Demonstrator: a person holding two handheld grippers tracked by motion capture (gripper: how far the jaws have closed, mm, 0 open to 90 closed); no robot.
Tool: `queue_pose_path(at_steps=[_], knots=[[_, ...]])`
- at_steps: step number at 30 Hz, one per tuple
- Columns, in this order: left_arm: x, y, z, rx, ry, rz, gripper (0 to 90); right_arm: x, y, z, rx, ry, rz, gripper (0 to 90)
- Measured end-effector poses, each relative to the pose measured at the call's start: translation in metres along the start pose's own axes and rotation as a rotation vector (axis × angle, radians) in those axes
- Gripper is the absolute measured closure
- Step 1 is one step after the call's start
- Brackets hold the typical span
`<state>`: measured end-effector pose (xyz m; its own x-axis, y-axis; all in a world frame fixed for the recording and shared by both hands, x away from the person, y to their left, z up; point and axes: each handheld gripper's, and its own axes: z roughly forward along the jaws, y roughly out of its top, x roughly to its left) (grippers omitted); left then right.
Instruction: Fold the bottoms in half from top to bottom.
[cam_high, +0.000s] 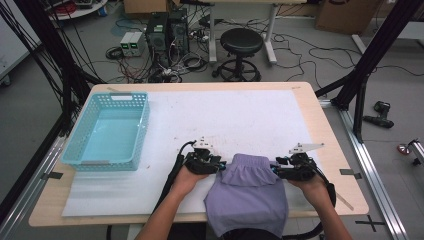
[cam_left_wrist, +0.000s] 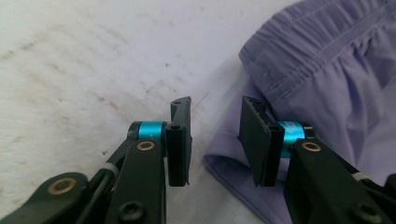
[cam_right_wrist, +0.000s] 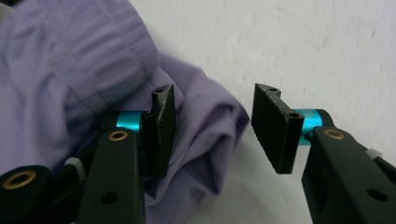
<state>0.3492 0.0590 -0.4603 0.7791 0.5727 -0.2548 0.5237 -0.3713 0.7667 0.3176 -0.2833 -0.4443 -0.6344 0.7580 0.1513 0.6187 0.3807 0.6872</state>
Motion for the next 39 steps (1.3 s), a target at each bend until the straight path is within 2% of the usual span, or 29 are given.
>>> queue_pose_path(at_steps=[1, 2, 3, 4, 5, 7, 12, 14, 16, 18, 19, 20, 21, 22, 24, 25, 27, 29, 31, 32, 34, 37, 39], knots=[[-0.001, 0.0, 0.0, 0.004, 0.008, 0.002, 65.5, -0.001, -0.003, 0.001, 0.006, 0.007, 0.015, 50.6], [-0.001, 0.0, 0.0, 0.017, -0.001, 0.01, 74.1, -0.002, -0.005, 0.002, 0.014, 0.017, 0.024, 54.8], [-0.002, 0.0, 0.001, 0.013, 0.003, 0.021, 85.2, -0.001, -0.008, 0.002, 0.002, 0.022, 0.024, 62.4], [-0.002, 0.001, 0.0, 0.017, 0.009, 0.018, 87.5, -0.002, -0.008, 0.002, 0.001, 0.054, 0.017, 79.6], [-0.002, 0.002, 0.0, 0.013, 0.015, 0.026, 88.0, 0.0, -0.008, 0.001, -0.01, 0.051, -0.012, 85.6], [0.001, 0.005, -0.004, -0.029, 0.027, 0.013, 88.2, 0.004, -0.004, 0.0, -0.023, 0.036, -0.048, 86.3], [0.014, 0.023, -0.017, -0.15, 0.079, 0.02, 88.3, 0.007, 0.008, -0.003, -0.154, 0.014, -0.108, 86.3], [0.02, 0.027, -0.017, -0.158, 0.09, 0.004, 88.2, 0.009, 0.013, 0.0, -0.182, -0.004, -0.128, 86.2], [0.025, 0.026, -0.012, -0.131, 0.094, -0.003, 88.2, 0.008, 0.016, 0.005, -0.176, -0.016, -0.128, 86.1], [0.028, 0.023, -0.005, -0.085, 0.107, -0.014, 88.0, 0.005, 0.018, 0.014, -0.136, -0.038, -0.11, 84.6], [0.028, 0.022, -0.003, -0.088, 0.126, -0.026, 86.4, 0.003, 0.019, 0.019, -0.112, -0.05, -0.097, 81.2], [0.029, 0.022, -0.003, -0.102, 0.144, -0.039, 78.6, 0.002, 0.019, 0.022, -0.096, -0.066, -0.08, 73.1], [0.029, 0.022, -0.003, -0.115, 0.155, -0.055, 64.1, 0.0, 0.02, 0.023, -0.092, -0.079, -0.056, 64.8], [0.03, 0.023, -0.006, -0.134, 0.139, -0.071, 55.6, -0.002, 0.021, 0.022, -0.104, -0.084, -0.026, 58.3], [0.029, 0.024, -0.012, -0.177, 0.116, -0.054, 54.6, -0.007, 0.022, 0.012, -0.16, -0.086, 0.024, 54.6], [0.03, 0.025, -0.014, -0.206, 0.09, -0.058, 54.6, -0.01, 0.023, 0.006, -0.19, -0.082, 0.037, 53.2], [0.03, 0.027, -0.015, -0.254, 0.011, -0.103, 54.2, -0.015, 0.026, -0.005, -0.236, -0.064, 0.081, 52.4], [0.028, 0.027, -0.01, -0.249, -0.046, -0.117, 51.6, -0.017, 0.029, -0.011, -0.268, -0.033, 0.107, 52.0], [0.024, 0.025, -0.003, -0.205, -0.07, -0.112, 49.7, -0.015, 0.033, -0.01, -0.259, 0.002, 0.113, 51.3], [0.023, 0.024, 0.0, -0.189, -0.095, -0.114, 49.1, -0.012, 0.035, -0.007, -0.243, 0.01, 0.106, 51.2], [0.019, 0.023, 0.005, -0.162, -0.114, -0.104, 49.1, -0.008, 0.036, 0.001, -0.203, 0.034, 0.092, 49.8], [0.014, 0.021, 0.008, -0.141, -0.117, -0.086, 50.7, -0.002, 0.037, 0.014, -0.144, 0.103, 0.102, 47.6], [0.013, 0.02, 0.007, -0.149, -0.117, -0.081, 50.9, 0.0, 0.037, 0.021, -0.102, 0.126, 0.097, 47.1]])
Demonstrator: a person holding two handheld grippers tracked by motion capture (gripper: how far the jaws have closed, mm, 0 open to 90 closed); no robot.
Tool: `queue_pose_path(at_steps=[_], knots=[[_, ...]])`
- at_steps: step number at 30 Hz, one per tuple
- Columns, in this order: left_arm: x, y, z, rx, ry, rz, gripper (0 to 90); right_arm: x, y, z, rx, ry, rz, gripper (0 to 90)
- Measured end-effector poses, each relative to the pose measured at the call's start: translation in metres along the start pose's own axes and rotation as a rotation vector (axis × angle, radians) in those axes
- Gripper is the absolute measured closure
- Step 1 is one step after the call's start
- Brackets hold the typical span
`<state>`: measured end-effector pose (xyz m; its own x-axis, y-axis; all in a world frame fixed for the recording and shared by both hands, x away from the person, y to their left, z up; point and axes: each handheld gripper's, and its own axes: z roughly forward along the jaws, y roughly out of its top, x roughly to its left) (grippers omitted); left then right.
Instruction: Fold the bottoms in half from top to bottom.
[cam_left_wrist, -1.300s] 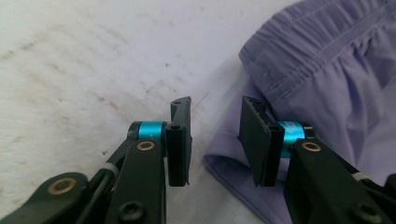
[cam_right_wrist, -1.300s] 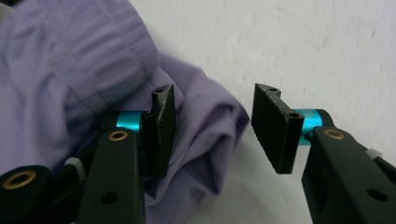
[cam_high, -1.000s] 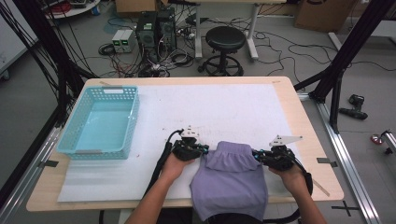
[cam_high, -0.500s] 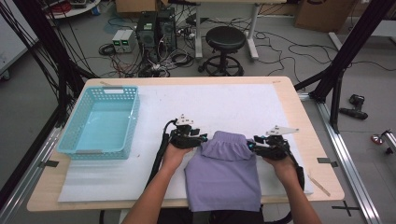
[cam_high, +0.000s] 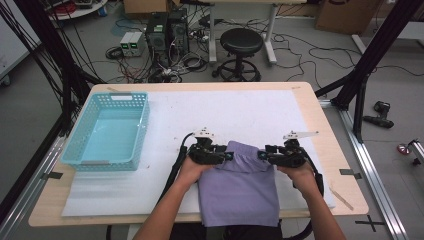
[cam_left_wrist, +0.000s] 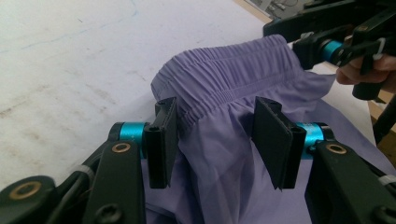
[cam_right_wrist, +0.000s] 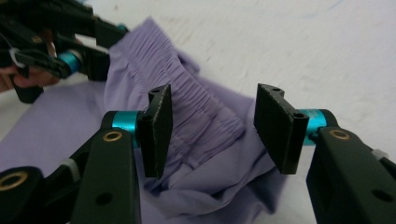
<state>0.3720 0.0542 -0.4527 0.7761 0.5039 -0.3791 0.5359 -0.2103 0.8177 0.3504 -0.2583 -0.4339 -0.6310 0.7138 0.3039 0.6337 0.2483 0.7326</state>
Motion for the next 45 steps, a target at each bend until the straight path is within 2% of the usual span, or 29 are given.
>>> queue_pose_path(at_steps=[1, 2, 3, 7, 9, 15, 16, 17, 18, 19, 20, 22, 25, 29, 32, 34, 39, 42, 43, 45], knots=[[0.0, 0.0, 0.0, 0.0, 0.0, 0.0, 51.3, 0.0, 0.0, 0.0, 0.0, 0.0, 0.0, 47.1], [-0.001, -0.001, -0.001, -0.005, -0.004, 0.002, 51.4, 0.002, -0.001, 0.005, 0.038, 0.019, 0.008, 46.8], [-0.002, -0.001, -0.002, -0.004, -0.005, 0.008, 51.4, 0.002, -0.001, 0.007, 0.047, 0.021, 0.002, 46.7], [-0.002, -0.001, -0.004, -0.009, -0.001, 0.009, 51.7, 0.0, -0.004, 0.01, 0.074, -0.003, 0.017, 44.5], [-0.001, 0.0, -0.009, -0.033, 0.024, 0.014, 51.7, -0.001, -0.006, 0.009, 0.077, -0.013, 0.025, 43.7], [0.005, 0.004, -0.025, -0.098, 0.054, 0.023, 52.1, -0.004, -0.007, 0.014, 0.085, -0.015, 0.036, 43.2], [0.006, 0.004, -0.026, -0.105, 0.057, 0.02, 52.1, -0.004, -0.007, 0.015, 0.087, -0.015, 0.037, 44.3], [0.007, 0.004, -0.029, -0.11, 0.061, 0.02, 52.1, -0.005, -0.007, 0.015, 0.088, -0.01, 0.034, 50.5], [0.008, 0.004, -0.03, -0.112, 0.064, 0.018, 52.3, -0.004, -0.007, 0.014, 0.097, 0.002, 0.016, 57.7], [0.008, 0.004, -0.03, -0.112, 0.064, 0.018, 52.4, -0.004, -0.007, 0.014, 0.097, 0.002, 0.016, 57.7], [0.009, 0.004, -0.032, -0.114, 0.068, 0.019, 52.6, -0.002, -0.006, 0.014, 0.089, 0.0, -0.019, 68.3], [0.01, 0.004, -0.034, -0.125, 0.068, 0.017, 52.9, 0.001, -0.005, 0.012, 0.063, -0.004, -0.056, 76.3], [0.009, 0.005, -0.038, -0.142, 0.068, 0.021, 53.5, 0.005, -0.005, 0.009, 0.039, -0.011, -0.099, 78.1], [0.008, 0.007, -0.046, -0.172, 0.067, 0.024, 54.2, 0.013, -0.005, -0.002, -0.016, 0.007, -0.173, 77.9], [0.008, 0.008, -0.054, -0.192, 0.072, 0.03, 54.2, 0.021, -0.007, -0.011, -0.055, 0.027, -0.253, 77.4], [0.008, 0.008, -0.06, -0.204, 0.082, 0.031, 54.2, 0.024, -0.009, -0.015, -0.063, 0.035, -0.287, 76.3], [0.006, 0.007, -0.073, -0.229, 0.097, 0.034, 53.7, 0.03, -0.017, -0.022, -0.071, 0.093, -0.32, 73.2], [0.007, 0.007, -0.077, -0.234, 0.106, 0.033, 53.1, 0.036, -0.023, -0.031, -0.08, 0.147, -0.329, 68.1], [0.008, 0.006, -0.079, -0.236, 0.108, 0.03, 53.0, 0.036, -0.024, -0.034, -0.083, 0.168, -0.324, 67.2], [0.009, 0.006, -0.08, -0.236, 0.11, 0.032, 52.7, 0.038, -0.027, -0.041, -0.088, 0.241, -0.306, 64.2]])
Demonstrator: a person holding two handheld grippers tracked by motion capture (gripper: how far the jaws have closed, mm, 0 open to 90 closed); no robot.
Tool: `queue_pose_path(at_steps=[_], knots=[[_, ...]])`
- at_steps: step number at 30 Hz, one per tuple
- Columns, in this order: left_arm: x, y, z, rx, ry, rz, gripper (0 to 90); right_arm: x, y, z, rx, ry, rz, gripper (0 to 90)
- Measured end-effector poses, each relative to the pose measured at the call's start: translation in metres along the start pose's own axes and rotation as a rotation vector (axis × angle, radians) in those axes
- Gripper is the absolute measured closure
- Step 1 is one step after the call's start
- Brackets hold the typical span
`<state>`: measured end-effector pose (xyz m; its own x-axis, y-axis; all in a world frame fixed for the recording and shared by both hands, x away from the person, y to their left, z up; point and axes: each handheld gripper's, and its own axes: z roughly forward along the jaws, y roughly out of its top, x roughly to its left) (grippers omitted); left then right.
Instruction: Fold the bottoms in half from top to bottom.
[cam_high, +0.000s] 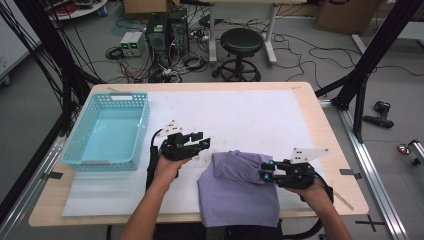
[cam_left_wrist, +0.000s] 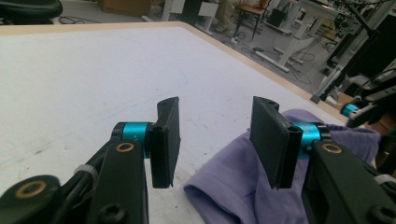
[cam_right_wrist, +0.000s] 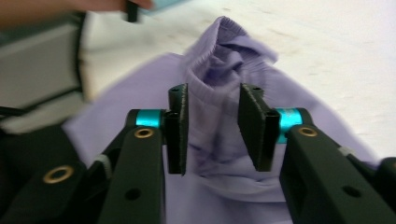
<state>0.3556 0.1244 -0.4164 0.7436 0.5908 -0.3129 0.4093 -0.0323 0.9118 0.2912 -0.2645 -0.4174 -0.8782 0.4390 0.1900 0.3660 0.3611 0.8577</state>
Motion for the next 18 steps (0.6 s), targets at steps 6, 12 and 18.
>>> queue_pose_path(at_steps=[6, 12, 18], knots=[[-0.002, -0.003, 0.003, 0.013, -0.001, 0.001, 52.6, -0.001, 0.008, -0.014, -0.113, 0.016, 0.063, 64.2], [-0.002, -0.008, 0.007, 0.033, 0.002, 0.0, 52.7, -0.028, 0.012, 0.016, -0.026, -0.211, 0.221, 44.4], [-0.002, -0.007, 0.005, 0.032, 0.004, -0.002, 52.7, -0.033, 0.011, 0.053, 0.167, -0.11, 0.269, 46.7]])
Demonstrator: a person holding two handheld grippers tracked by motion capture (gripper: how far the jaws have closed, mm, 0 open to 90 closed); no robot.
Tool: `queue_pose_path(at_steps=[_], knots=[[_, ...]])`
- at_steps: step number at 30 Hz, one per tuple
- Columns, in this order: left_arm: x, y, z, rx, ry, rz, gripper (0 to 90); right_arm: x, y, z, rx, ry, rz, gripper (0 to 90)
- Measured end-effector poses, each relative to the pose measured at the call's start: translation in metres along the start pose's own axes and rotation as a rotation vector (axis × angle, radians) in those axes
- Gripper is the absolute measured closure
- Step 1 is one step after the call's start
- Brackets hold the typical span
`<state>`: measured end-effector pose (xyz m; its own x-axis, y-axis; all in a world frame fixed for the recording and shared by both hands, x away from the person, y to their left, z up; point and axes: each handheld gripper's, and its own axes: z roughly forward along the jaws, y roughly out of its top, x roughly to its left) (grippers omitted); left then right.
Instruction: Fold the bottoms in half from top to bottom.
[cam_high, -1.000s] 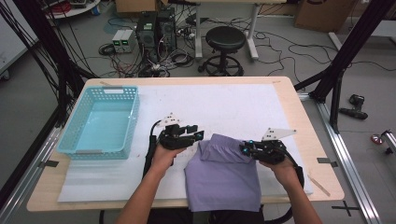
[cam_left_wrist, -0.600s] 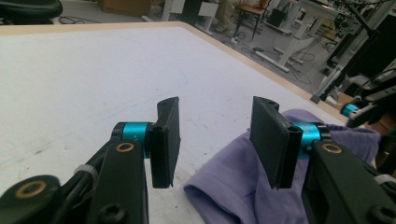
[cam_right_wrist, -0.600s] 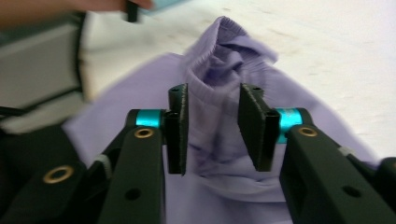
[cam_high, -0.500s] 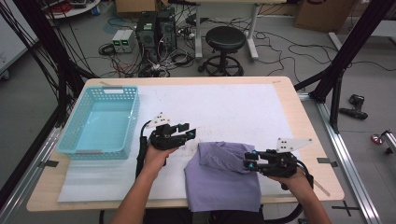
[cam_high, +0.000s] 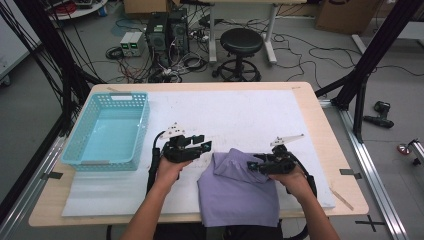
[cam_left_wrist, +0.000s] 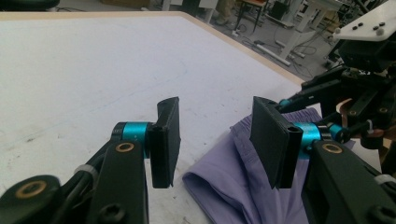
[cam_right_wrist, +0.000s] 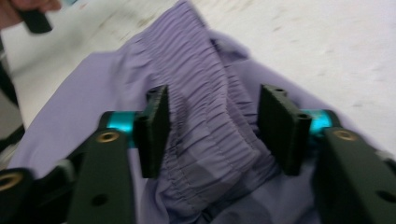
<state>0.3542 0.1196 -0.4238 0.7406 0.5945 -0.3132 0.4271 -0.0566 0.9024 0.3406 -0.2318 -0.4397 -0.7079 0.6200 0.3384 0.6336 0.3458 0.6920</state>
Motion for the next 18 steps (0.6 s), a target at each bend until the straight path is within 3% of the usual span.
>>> queue_pose_path(at_steps=[4, 8, 10, 12, 13, 15, 18], knots=[[0.001, 0.0, -0.001, -0.003, 0.001, -0.004, 52.6, 0.007, -0.004, -0.002, 0.003, 0.085, -0.036, 51.4], [0.0, 0.001, -0.003, -0.008, 0.003, 0.001, 52.7, 0.019, -0.007, -0.018, -0.062, 0.189, -0.103, 50.3], [0.0, 0.001, -0.004, -0.012, 0.004, -0.002, 52.7, 0.029, -0.01, -0.028, -0.083, 0.275, -0.138, 50.7], [-0.001, 0.001, -0.004, -0.011, 0.005, 0.0, 52.8, 0.036, -0.012, -0.035, -0.1, 0.329, -0.166, 52.5], [-0.001, 0.001, -0.003, -0.011, 0.004, -0.001, 52.8, 0.039, -0.012, -0.041, -0.138, 0.356, -0.178, 52.9], [-0.002, 0.0, -0.002, -0.007, 0.002, 0.002, 52.8, 0.039, -0.01, -0.048, -0.208, 0.314, -0.17, 52.9], [-0.004, 0.0, 0.0, -0.001, -0.002, 0.007, 52.8, 0.032, -0.008, -0.05, -0.23, 0.179, -0.134, 53.0]])
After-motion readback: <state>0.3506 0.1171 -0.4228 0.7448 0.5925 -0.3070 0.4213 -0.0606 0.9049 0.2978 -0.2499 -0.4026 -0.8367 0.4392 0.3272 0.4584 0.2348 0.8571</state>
